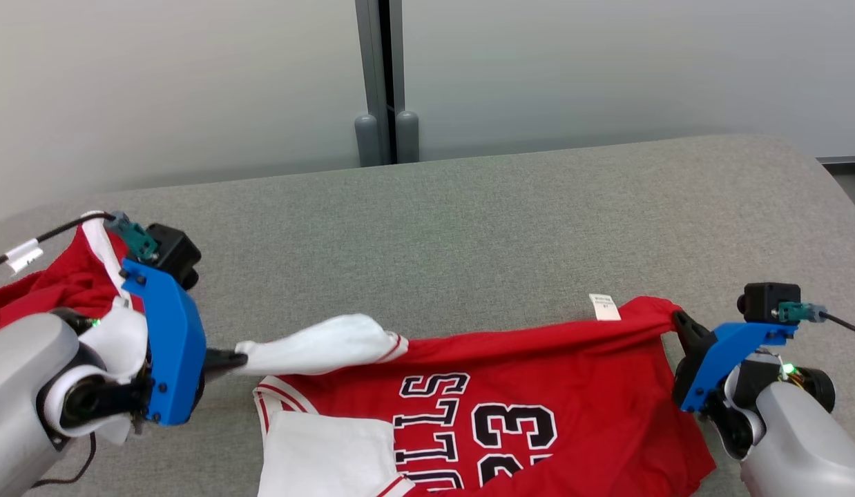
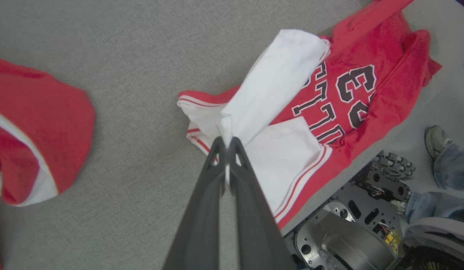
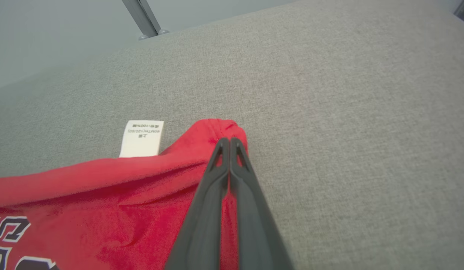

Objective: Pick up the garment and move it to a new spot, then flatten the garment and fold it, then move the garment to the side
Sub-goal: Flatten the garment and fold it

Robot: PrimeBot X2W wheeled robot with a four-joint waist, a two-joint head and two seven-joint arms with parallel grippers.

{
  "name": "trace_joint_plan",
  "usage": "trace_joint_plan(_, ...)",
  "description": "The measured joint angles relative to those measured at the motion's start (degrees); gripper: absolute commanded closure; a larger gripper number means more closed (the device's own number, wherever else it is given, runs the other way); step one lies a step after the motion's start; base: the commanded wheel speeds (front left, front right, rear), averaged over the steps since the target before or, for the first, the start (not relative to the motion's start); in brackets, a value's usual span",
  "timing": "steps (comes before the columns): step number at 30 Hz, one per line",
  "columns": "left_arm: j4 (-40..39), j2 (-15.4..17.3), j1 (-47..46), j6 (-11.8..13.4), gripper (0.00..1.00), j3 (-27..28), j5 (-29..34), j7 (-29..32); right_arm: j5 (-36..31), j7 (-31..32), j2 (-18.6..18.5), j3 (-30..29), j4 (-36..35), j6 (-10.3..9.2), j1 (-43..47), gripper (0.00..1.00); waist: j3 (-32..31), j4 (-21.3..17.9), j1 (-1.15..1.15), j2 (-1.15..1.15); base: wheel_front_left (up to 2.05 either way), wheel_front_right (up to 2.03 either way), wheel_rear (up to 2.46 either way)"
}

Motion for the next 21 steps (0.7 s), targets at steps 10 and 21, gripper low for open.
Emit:
trace_joint_plan(10,-9.38,4.66,8.70,3.53,1.00,-0.91,-2.45,4.79,2.54,8.51,-2.46,-0.48,-10.82,0.00,10.35,1.00,-1.94,0.24,0.00,0.00,0.00,0.00,0.00)
trace_joint_plan(21,-8.51,3.07,14.77,4.09,1.00,-1.13,-2.66,4.79,0.32,21.76,-2.87,-5.15,-25.46,0.00,19.50,1.00,-1.30,-0.15,0.01,0.00,0.00,0.00,0.00)
